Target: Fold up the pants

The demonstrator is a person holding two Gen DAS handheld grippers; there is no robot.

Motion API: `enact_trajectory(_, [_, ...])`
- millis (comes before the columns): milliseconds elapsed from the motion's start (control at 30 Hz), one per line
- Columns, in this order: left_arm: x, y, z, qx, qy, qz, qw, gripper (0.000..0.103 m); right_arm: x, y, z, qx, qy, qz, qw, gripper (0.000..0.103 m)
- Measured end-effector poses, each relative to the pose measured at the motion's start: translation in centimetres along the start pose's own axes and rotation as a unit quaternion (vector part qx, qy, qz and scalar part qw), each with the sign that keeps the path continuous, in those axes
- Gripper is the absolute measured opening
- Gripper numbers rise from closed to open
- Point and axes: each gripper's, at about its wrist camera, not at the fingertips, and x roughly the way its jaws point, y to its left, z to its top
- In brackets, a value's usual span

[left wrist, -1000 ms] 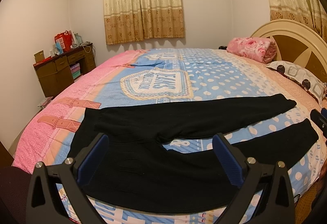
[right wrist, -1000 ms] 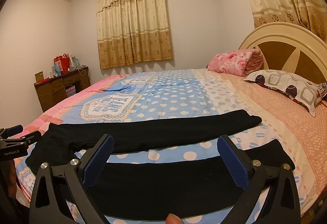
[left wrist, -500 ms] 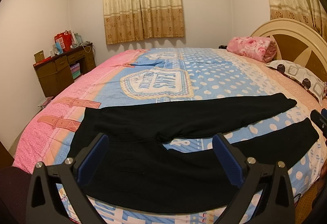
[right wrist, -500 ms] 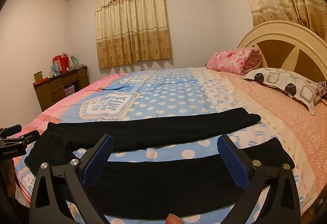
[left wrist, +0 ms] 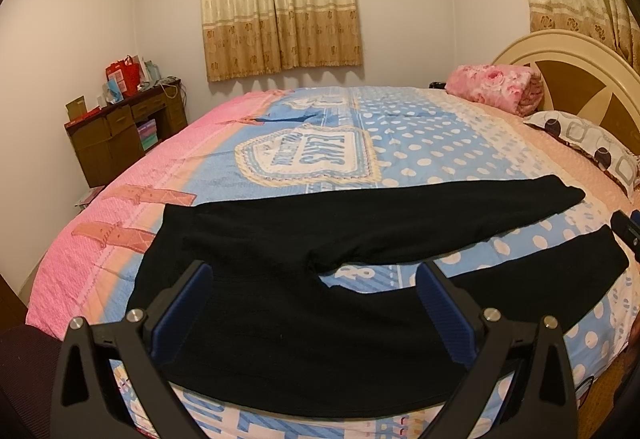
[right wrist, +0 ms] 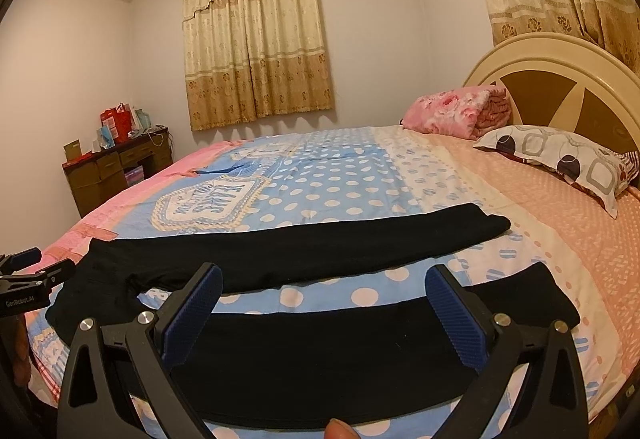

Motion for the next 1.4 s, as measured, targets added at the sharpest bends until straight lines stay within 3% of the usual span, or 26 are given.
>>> enact_trajectory(600, [4.5, -0.4, 0.6, 0.017, 0.036, 0.018, 0.9991, 0.103, 4.0, -3.0, 0.4, -0.016, 0.028, -0.008, 0.999, 0.102])
enact_trajectory(833, [9.3, 0.1, 3.4, 0.035, 0.042, 0.038, 0.9978, 0.103, 8.7, -10.5, 3.3, -0.021, 0.047, -0.068, 0.996, 0.102])
enact_trajectory(1033, [14.8, 1.8, 5.6, 0.035, 0.06, 0.061, 0.9957, 0.103, 15.7, -19.3, 6.7, 0.022, 0.114, -0.106, 0.988, 0.102])
enact_trajectory(1233, [19.2, 4.6, 6.3, 0.021, 0.084, 0.085, 0.9926, 0.103, 23.6, -26.1, 8.3, 0.077, 0.179, -0.104, 0.975, 0.099])
enact_trajectory(1400, [21.5, 7.8, 5.8, 0.002, 0.11, 0.101, 0.9888, 0.103, 29.7, -28.1, 8.3, 0.087, 0.243, -0.082, 0.963, 0.085])
